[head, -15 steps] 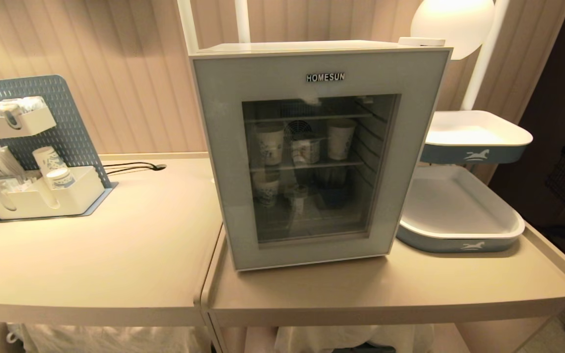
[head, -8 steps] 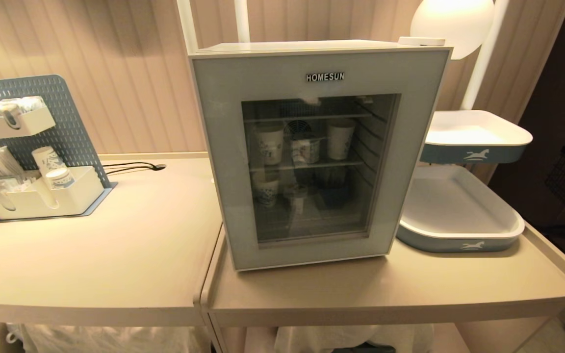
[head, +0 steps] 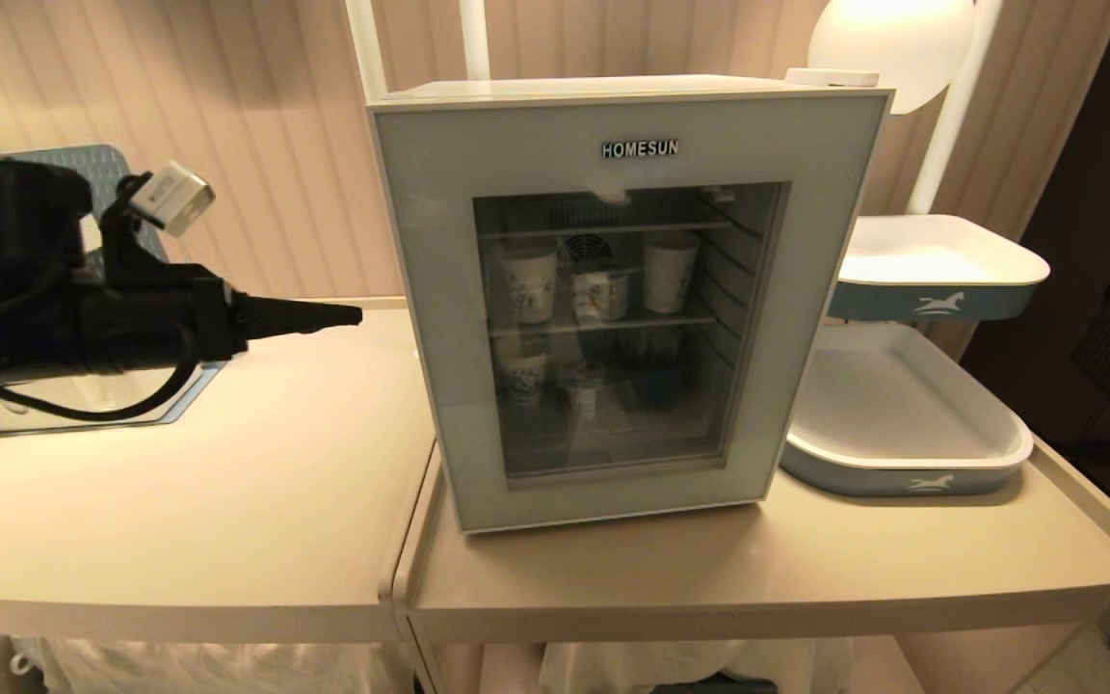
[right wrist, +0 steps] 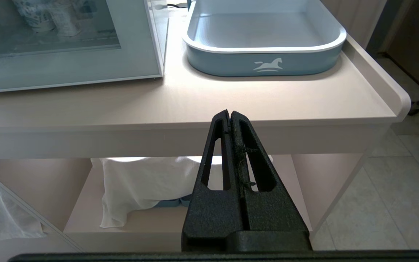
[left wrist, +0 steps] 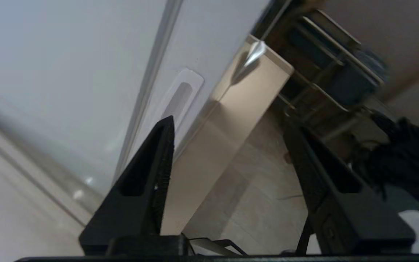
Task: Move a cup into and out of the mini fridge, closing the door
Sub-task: Open the freezer door
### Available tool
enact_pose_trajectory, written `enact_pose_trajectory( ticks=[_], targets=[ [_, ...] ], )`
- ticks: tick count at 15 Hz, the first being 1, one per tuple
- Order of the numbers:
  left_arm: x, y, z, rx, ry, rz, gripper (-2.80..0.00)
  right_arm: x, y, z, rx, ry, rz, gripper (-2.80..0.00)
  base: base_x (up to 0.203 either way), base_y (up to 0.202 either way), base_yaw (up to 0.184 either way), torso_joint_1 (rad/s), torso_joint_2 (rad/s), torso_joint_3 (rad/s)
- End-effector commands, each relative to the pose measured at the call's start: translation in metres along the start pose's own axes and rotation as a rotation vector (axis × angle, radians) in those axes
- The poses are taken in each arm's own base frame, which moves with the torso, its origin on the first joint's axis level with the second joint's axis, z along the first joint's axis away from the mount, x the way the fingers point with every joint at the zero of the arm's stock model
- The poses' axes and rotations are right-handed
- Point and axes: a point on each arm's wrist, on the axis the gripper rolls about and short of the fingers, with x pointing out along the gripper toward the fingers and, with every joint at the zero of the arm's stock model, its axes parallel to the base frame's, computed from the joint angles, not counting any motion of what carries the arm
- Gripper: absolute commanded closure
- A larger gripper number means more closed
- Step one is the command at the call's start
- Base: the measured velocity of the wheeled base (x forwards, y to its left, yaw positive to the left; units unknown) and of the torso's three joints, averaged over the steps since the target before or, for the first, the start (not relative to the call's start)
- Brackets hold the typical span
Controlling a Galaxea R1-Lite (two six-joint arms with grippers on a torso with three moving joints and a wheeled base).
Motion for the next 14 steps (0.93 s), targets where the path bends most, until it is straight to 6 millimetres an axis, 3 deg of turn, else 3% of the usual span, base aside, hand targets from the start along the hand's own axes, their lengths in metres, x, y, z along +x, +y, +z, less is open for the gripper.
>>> enact_pose_trajectory(
  ticks=[1, 5, 14],
  targets=[
    [0.020, 0.048, -0.020, -0.038, 0.021, -0.063, -2.80, 0.000, 0.000, 0.000, -0.001, 0.002, 0.000, 0.00, 0.000, 0.000, 0.000, 0.000, 0.00, 0.000],
    [0.036, 0.061, -0.041, 0.027, 0.002, -0.100, -2.80, 0.000, 0.000, 0.000, -0.001, 0.003, 0.000, 0.00, 0.000, 0.000, 0.000, 0.000, 0.00, 0.000],
    [0.052, 0.049, -0.050, -0.004, 0.026, -0.157, -2.80, 0.000, 0.000, 0.000, -0.001, 0.002, 0.000, 0.00, 0.000, 0.000, 0.000, 0.000, 0.00, 0.000]
  ],
)
